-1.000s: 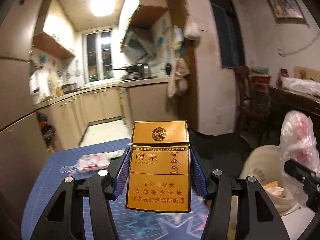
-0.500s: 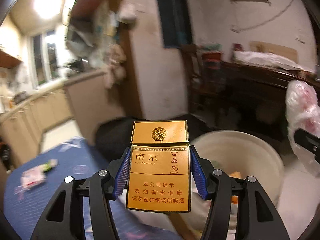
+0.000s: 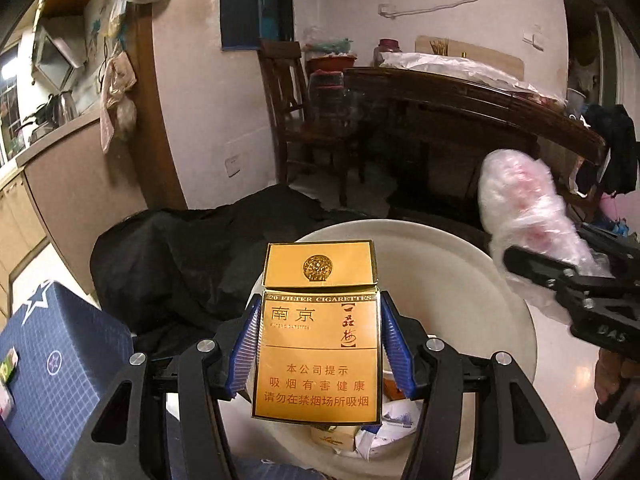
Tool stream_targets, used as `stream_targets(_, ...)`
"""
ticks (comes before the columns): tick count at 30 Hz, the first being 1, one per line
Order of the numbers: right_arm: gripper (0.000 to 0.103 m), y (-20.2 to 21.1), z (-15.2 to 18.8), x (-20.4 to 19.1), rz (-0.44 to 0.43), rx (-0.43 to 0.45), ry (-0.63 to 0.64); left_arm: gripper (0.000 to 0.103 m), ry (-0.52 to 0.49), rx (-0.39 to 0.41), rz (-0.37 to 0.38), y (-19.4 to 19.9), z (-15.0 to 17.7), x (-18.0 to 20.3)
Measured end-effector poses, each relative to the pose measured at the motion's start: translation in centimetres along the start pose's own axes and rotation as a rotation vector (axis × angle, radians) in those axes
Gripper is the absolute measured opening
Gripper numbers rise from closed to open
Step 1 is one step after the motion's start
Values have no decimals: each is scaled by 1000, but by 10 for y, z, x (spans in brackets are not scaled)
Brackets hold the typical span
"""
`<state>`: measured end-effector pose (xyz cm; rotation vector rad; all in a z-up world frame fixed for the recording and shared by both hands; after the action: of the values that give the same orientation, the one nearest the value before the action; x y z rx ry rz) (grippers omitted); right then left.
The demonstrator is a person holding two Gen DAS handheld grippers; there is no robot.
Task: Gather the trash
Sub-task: 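Open both grippers to drop the cigarette box and plastic bag into the bucket, then move both tools back over the table toward the medicine and toothpaste boxes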
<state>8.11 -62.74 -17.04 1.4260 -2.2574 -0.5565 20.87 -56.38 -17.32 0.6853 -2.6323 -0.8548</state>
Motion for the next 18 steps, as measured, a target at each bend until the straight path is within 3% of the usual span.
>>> stream_targets(8,47,-12,0,-2,-51,-19,29,58,-33,-4,-4,-11,-2,5)
stream_targets(10,51,-14,-1,-6,-74,-26,47,58,-33,-5,8,-13,-3,6)
stream_targets(11,57,-16,-2,-6,-75,-32,56,65,-33,-10,1,-14,-3,5)
stream_targets(12,66,-19,-5,-6,-65,-32,58,82,-31,-23,-12,-17,-2,2)
stream_targets(18,67,-16,-1,-4,-70,-22,53,85,10,-12,-21,-12,-5,-15)
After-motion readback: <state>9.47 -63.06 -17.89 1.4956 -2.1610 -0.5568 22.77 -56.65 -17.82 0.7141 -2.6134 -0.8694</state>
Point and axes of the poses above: each gripper's, at about its wrist camera, not at the fingertips, and y roughly against the way its jaws point, x to its right, z to its underside, the point moved 8 cm from there along -y, roughly the way its jaws point, and after that the axes turned 12 degrees about y, right-handed, at the moved point
